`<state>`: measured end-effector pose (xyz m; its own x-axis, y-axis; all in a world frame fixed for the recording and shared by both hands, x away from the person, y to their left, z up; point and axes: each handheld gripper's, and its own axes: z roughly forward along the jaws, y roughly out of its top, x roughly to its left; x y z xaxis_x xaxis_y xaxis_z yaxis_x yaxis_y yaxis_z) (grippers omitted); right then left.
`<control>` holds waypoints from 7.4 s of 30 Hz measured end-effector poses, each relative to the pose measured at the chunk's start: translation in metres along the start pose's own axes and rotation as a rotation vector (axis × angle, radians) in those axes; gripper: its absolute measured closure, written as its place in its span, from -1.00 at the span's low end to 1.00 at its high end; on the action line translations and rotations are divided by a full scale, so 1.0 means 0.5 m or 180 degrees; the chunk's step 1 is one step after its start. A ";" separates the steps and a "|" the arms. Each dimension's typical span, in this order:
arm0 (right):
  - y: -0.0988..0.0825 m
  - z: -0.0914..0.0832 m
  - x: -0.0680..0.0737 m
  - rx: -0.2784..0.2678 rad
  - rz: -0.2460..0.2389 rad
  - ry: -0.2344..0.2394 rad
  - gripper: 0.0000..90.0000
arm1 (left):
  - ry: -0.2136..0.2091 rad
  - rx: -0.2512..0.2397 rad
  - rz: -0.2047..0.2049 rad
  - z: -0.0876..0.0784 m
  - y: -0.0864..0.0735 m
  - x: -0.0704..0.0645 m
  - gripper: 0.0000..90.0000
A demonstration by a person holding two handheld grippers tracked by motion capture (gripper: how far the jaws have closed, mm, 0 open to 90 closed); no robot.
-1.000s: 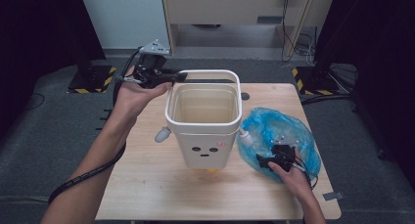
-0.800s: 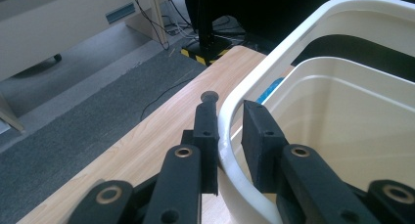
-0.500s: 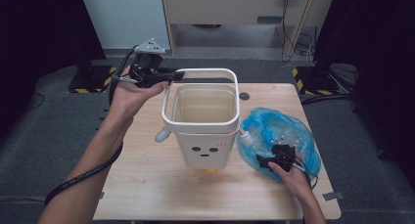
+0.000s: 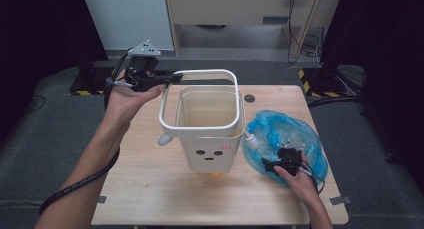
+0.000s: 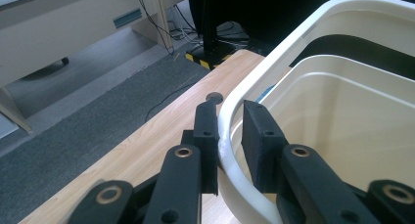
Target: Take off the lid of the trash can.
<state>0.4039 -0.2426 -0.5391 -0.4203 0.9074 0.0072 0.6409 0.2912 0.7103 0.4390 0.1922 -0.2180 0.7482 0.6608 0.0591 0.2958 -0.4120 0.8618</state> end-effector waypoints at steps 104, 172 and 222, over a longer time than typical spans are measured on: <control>-0.004 -0.004 0.004 0.0007 0.0003 -0.0027 -0.97 | 0.0650 -0.0266 -0.0816 -0.195 -0.248 0.211 0.70; -0.003 -0.003 0.005 0.0011 -0.0001 -0.0027 -0.99 | 0.0611 0.0118 -0.1080 0.001 -0.528 0.263 0.70; -0.003 -0.004 0.005 0.0012 0.0003 -0.0030 -0.99 | 0.0761 0.0613 -0.0752 0.098 -0.655 0.188 0.70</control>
<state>0.4007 -0.2414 -0.5390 -0.4138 0.9104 0.0013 0.6436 0.2915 0.7076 0.4416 0.3586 -0.5193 0.4932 0.8699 0.0055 0.5667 -0.3261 0.7566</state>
